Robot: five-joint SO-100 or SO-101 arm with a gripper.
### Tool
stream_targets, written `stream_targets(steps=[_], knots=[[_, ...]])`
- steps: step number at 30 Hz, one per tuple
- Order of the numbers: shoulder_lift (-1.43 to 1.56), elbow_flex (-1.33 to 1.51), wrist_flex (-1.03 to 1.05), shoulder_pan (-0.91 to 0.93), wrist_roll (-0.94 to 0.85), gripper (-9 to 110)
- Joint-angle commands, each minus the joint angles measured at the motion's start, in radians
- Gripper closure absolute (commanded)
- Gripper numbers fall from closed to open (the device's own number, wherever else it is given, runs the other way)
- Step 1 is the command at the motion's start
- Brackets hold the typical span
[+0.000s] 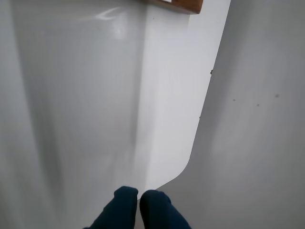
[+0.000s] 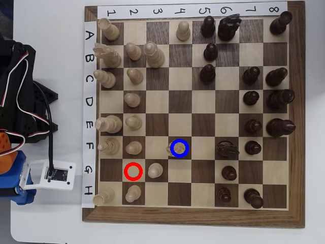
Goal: Move the piece to destination
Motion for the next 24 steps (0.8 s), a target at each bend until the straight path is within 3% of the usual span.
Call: stream_targets(steps=[1,24], knots=[[0.058,-0.003,-0.002,0.012,0.026,101],[0.058,-0.003,0.000,0.021,0.012,101]])
